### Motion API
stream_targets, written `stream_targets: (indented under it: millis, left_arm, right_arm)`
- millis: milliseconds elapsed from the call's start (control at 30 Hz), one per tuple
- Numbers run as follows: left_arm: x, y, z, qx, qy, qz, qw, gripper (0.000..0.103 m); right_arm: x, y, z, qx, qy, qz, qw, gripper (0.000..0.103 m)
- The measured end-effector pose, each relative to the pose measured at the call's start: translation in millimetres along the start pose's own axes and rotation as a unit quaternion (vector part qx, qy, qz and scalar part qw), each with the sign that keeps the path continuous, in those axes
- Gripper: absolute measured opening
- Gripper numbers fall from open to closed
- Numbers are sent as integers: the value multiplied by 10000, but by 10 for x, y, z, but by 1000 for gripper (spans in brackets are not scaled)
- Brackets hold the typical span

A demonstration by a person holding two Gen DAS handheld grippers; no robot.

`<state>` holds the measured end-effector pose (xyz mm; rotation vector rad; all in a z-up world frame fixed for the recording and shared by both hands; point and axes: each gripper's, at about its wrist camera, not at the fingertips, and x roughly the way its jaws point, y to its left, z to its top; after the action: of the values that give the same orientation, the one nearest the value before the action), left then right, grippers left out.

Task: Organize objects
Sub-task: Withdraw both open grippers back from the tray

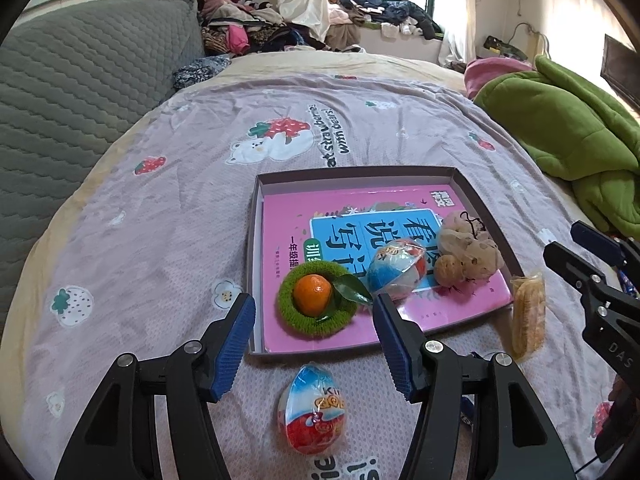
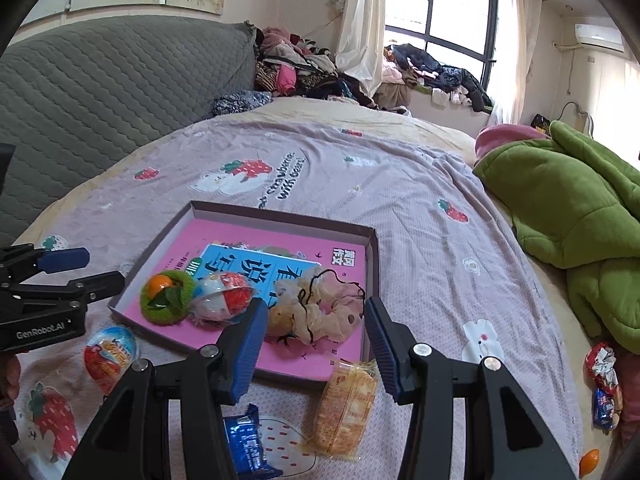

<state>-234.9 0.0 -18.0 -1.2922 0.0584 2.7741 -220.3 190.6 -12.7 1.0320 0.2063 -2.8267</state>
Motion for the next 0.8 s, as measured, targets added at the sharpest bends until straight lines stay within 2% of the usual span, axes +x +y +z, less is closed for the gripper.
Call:
stream_targets:
  millis: [800]
  left_arm:
    - [-496, 48, -166, -5, -257, 19, 9997, 63]
  right_arm:
    - [-714, 245, 76, -109, -570, 165, 9982, 51]
